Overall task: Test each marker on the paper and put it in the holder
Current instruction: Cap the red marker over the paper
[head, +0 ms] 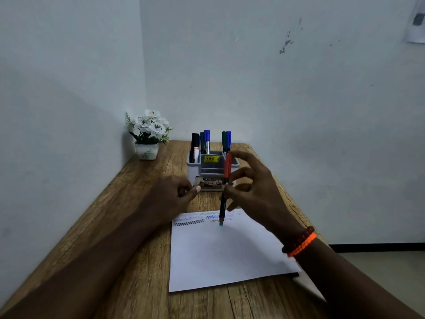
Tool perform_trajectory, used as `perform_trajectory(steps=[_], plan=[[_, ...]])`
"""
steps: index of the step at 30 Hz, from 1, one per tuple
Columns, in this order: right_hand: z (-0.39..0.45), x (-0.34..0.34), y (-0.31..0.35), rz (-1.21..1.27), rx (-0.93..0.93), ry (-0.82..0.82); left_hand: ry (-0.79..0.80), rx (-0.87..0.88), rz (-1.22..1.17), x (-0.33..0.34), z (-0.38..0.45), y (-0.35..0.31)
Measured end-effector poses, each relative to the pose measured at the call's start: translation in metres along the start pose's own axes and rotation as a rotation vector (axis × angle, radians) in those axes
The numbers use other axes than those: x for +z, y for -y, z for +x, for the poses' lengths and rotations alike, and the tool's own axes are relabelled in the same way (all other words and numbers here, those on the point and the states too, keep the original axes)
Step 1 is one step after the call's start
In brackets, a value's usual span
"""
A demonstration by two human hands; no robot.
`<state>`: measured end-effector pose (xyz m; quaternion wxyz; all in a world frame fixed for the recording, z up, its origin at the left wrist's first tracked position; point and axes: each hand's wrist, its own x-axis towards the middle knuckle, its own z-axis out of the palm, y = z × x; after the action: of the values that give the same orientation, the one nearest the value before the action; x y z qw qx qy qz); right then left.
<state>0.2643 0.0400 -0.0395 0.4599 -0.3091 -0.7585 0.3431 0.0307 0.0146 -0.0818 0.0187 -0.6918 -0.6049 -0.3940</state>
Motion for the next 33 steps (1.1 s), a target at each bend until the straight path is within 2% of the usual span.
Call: perform_trajectory(steps=[7,16,27,33], plan=[[0.069,-0.009,0.017,-0.095,-0.065,-0.229,0.048,-0.067,0.089,0.003,0.002,0.006],[0.174,0.004,0.028,-0.343,-0.189,-0.379,0.078,-0.131,0.107,0.003,0.002,0.008],[0.183,0.031,-0.009,-0.615,-0.099,-0.248,0.059,-0.110,0.075,0.003,0.002,0.010],[0.174,0.038,-0.024,-0.658,-0.081,-0.195,0.062,-0.120,0.080,0.002,0.003,0.009]])
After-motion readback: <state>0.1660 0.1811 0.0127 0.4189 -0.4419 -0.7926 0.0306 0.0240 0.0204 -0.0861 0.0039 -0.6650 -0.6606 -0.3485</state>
